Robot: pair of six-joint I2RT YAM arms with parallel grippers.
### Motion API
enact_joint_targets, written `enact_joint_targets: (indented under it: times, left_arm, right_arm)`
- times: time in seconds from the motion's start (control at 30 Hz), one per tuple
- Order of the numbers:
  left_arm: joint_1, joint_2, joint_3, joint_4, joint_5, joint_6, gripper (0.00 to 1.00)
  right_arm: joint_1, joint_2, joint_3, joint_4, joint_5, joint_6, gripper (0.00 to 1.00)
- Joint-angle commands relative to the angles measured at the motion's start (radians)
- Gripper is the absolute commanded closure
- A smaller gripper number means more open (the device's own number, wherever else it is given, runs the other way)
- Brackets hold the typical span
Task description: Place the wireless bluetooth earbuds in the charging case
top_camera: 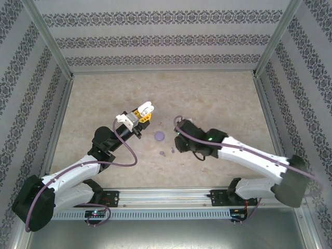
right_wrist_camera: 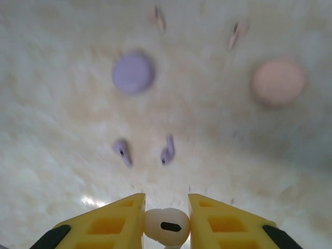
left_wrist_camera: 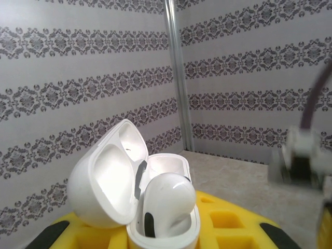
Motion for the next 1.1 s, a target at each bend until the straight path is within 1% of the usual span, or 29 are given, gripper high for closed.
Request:
enact_joint_targets:
  times: [0.0, 0.1, 0.2, 0.3, 0.43, 0.57, 0.77, 1.07]
  left_arm:
    - [0.012, 0.012, 0.044, -0.013, 0.065, 0.013, 1.00]
    - [0.012, 0.036, 0.059, -0.014, 0.089, 0.009, 1.00]
    - [0.012, 0.065, 0.084, -0.024, 0.115, 0.004, 1.00]
    - [0.012, 0.094, 0.105, -0.023, 0.134, -0.007, 1.00]
    - [0.010, 0.131, 0.135, -0.026, 0.148, -0.028, 1.00]
    - [0.011, 0.157, 0.160, -0.025, 0.156, -0.047, 1.00]
    - [0.009, 0.180, 0.184, -0.020, 0.169, -0.062, 1.00]
    - [0.008, 0.192, 0.192, -0.006, 0.169, -0.076, 1.00]
  right_arm:
    - [-0.054, -0.091, 0.088, 0.046, 0.033, -0.120, 0.74]
    - [-0.103, -0.122, 0.163, 0.105, 0.020, -0.190, 0.73]
    - [-0.127, -0.121, 0.223, 0.184, -0.002, -0.268, 0.73]
    - [-0.136, -0.097, 0.272, 0.250, -0.042, -0.336, 0.73]
    - [-0.136, -0.056, 0.302, 0.333, -0.110, -0.386, 0.72]
    - [-0.134, -0.033, 0.290, 0.407, -0.162, -0.400, 0.73]
    - [-0.126, -0.025, 0.239, 0.504, -0.176, -0.409, 0.72]
    - [-0.114, 0.005, 0.217, 0.543, -0.201, -0.395, 0.72]
